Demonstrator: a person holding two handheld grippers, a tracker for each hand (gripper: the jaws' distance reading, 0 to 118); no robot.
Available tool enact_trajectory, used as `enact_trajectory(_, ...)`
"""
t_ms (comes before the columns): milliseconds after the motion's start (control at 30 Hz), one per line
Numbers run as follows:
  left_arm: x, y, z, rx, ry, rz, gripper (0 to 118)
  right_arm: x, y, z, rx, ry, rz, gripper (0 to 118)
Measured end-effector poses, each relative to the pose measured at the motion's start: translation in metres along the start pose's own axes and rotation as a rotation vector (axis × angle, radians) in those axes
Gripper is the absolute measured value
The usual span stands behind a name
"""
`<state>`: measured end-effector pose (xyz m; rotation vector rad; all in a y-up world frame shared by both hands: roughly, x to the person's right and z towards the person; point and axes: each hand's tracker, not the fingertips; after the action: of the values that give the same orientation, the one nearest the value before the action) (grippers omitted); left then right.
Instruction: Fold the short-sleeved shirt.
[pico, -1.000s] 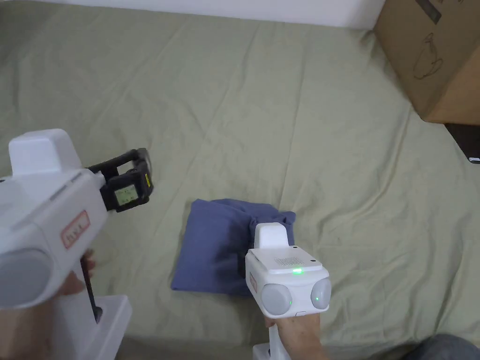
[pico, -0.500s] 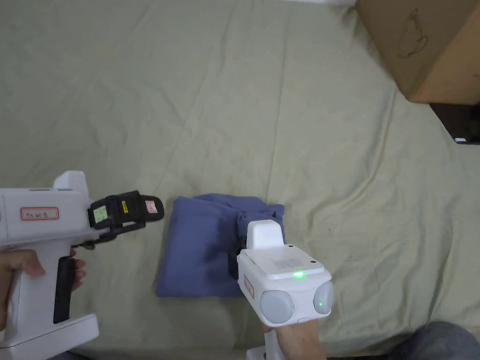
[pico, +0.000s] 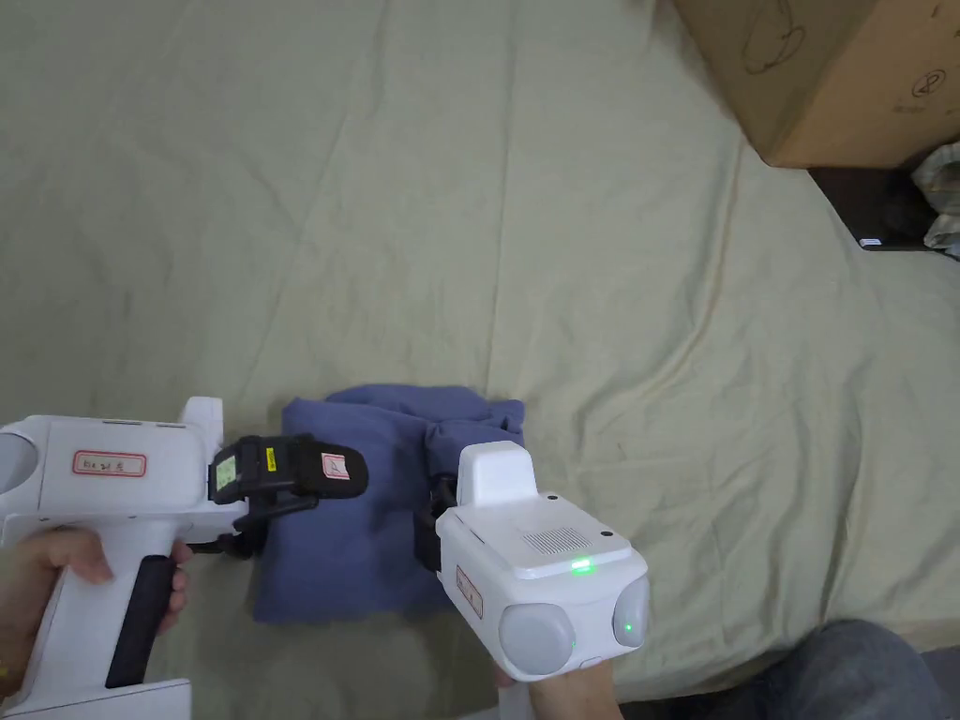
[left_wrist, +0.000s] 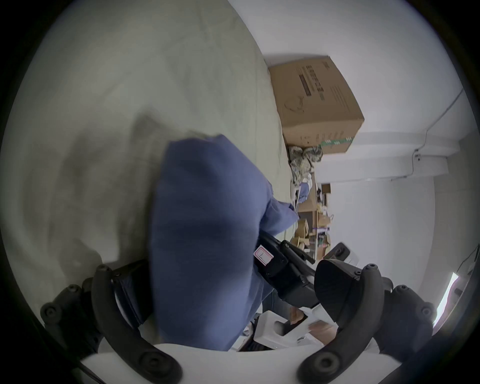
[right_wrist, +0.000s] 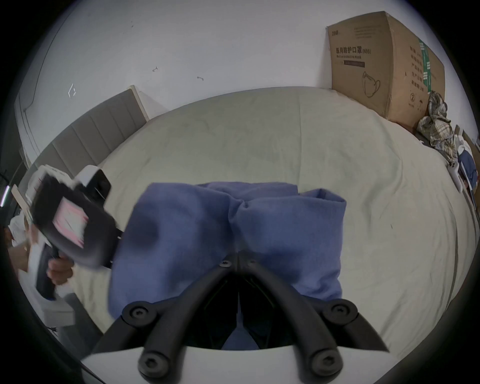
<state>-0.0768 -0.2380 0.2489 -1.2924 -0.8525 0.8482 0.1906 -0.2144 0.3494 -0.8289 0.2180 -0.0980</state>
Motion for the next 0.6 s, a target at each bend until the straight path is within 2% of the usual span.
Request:
enact_trajectory(67,0.01,0.001,-0.009,-0.046,0.034,-0.05,113,0.005,0.011,0.008,-0.016,0.022,-0.013,0)
enact_trajectory(133,0.02,0.0,-0.014,-0.046,0.127,-0.105,100,0.014,0.024,0.033,0.066,0.054,-0.013,0)
enact_trajectory(167,0.025,-0.001,-0.014,-0.037,0.162,-0.121,82,0.019,0.032,0.049,0.105,0.053,0.018,0)
enact_trajectory(200,0.029,-0.001,-0.012,-0.015,0.214,-0.132,49,0.024,0.041,0.066,0.148,0.036,0.051,0)
enact_trajectory(233,0.032,-0.001,-0.012,0.006,0.286,-0.128,36,0.031,0.048,0.082,0.19,0.029,0.07,0)
enact_trajectory(267,0.031,-0.001,-0.01,0.018,0.349,-0.11,34,0.038,0.054,0.099,0.228,0.028,0.088,0)
enact_trajectory(333,0.037,-0.006,-0.012,0.037,0.331,-0.04,28,0.052,0.064,0.131,0.298,-0.001,0.119,0)
enact_trajectory(400,0.055,-0.013,-0.017,0.069,0.428,-0.049,21,0.065,0.068,0.163,0.372,-0.054,0.149,0)
enact_trajectory(467,0.075,-0.017,-0.02,0.078,0.481,-0.071,20,0.076,0.068,0.189,0.424,-0.099,0.149,0)
enact_trajectory(600,0.106,-0.018,-0.004,0.073,0.519,-0.067,19,0.097,0.065,0.228,0.477,-0.129,0.13,0)
